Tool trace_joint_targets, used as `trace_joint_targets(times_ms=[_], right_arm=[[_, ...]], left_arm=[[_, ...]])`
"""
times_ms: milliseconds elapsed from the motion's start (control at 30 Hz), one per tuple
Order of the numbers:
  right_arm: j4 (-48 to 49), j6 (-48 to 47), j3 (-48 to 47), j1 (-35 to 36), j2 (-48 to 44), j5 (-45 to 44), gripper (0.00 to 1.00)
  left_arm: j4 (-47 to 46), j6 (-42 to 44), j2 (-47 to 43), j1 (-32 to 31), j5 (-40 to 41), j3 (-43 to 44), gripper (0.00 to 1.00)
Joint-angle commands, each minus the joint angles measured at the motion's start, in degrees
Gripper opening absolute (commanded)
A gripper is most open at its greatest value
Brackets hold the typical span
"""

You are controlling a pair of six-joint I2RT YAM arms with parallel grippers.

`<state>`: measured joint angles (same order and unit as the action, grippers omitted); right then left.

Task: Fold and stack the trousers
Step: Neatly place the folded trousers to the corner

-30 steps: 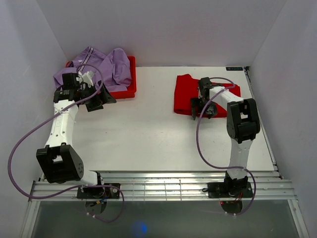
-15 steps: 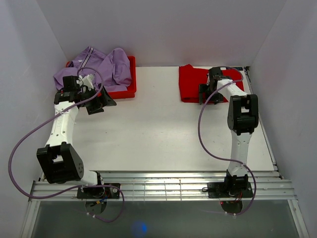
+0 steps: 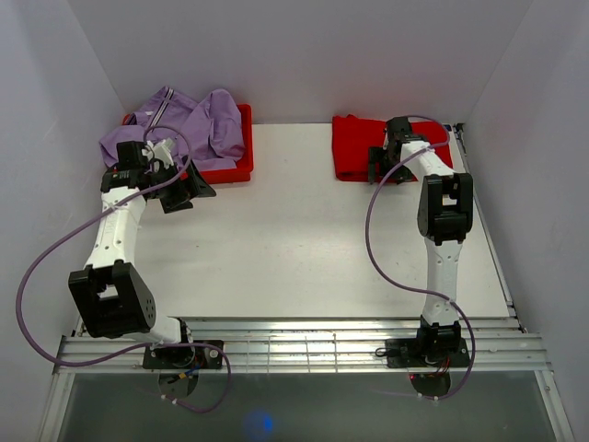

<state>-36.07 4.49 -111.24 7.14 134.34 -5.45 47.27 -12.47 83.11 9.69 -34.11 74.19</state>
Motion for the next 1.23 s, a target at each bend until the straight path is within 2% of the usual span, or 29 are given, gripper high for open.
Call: trace_joint_targets(times_ms=[0,133,433,567,700,733,833,1033,1200], right_arm=[[-0.05,-1.50,1.81,-0.19,2.86,2.11,0.90],[-1.53,-4.22,4.62,-0.19,-3.90,2.82,0.90],[-1.98,-16.35,17.89,-1.07,-34.56,4.84,0.90],[-3.82,-20.48,25.27,-1.68,-47.82,4.84,0.90],[-7.69,-23.38,35.72,-3.88,-58.91,12.21,0.90],[-8.13,-24.43,40.96,-4.23,-63.63,15.01,0.90],[-8.22,-26.55,50.64,-4.76,-72.43,16.95,0.90],[-9.71,-26.99,58.94,-6.34,-81.86,21.09,0.90],[-10.16,-27.08,58.24,-9.42,-81.96,23.03,0.90]], left_arm=[[-1.65,1.31,-0.23,0.33,-2.01,0.95,0.98],[-1.65,2.36,-0.06,0.33,-3.16,2.96,0.98],[-1.39,9.74,-2.33,0.41,-0.61,8.07,0.98],[-4.19,11.85,-6.90,0.41,0.88,5.09,0.98],[-3.68,14.40,-9.72,0.41,3.43,1.31,0.98],[-3.41,14.75,-10.24,0.41,3.96,0.61,0.98],[-3.23,17.11,-13.40,0.41,4.23,-4.39,0.98],[-2.88,20.29,-18.51,0.41,7.83,-12.66,0.98],[-2.27,21.96,-21.15,0.41,7.65,-13.90,0.98]])
